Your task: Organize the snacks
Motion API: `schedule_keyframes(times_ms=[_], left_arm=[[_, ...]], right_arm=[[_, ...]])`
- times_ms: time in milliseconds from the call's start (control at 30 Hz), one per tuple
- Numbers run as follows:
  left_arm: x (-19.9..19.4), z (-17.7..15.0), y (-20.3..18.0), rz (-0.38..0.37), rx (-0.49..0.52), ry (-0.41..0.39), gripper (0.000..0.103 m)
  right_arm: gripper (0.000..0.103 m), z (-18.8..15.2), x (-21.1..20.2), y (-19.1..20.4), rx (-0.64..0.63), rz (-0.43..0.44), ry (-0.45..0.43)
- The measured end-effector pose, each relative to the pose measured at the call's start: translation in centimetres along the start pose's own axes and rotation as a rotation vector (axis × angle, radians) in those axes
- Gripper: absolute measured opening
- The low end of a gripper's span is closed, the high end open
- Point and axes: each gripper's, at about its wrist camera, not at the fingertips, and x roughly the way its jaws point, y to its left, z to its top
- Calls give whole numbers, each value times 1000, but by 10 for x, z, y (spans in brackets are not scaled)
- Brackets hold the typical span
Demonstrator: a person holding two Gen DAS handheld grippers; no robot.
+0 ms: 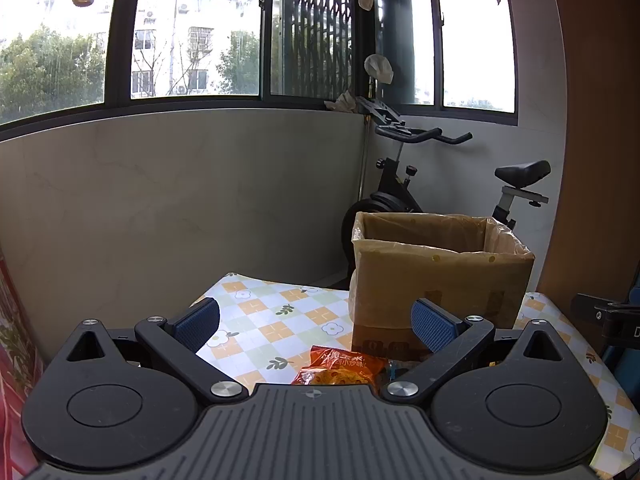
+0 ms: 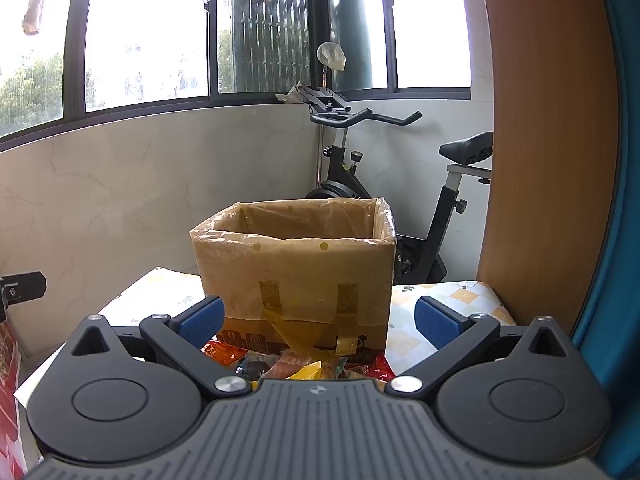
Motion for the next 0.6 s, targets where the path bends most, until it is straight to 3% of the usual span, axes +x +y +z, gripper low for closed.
schedule_keyframes(times_ms=[600], left_arm=[[1, -1, 1, -4, -5, 11, 103]], right_arm=[[103, -3, 2, 0, -3, -8, 7]])
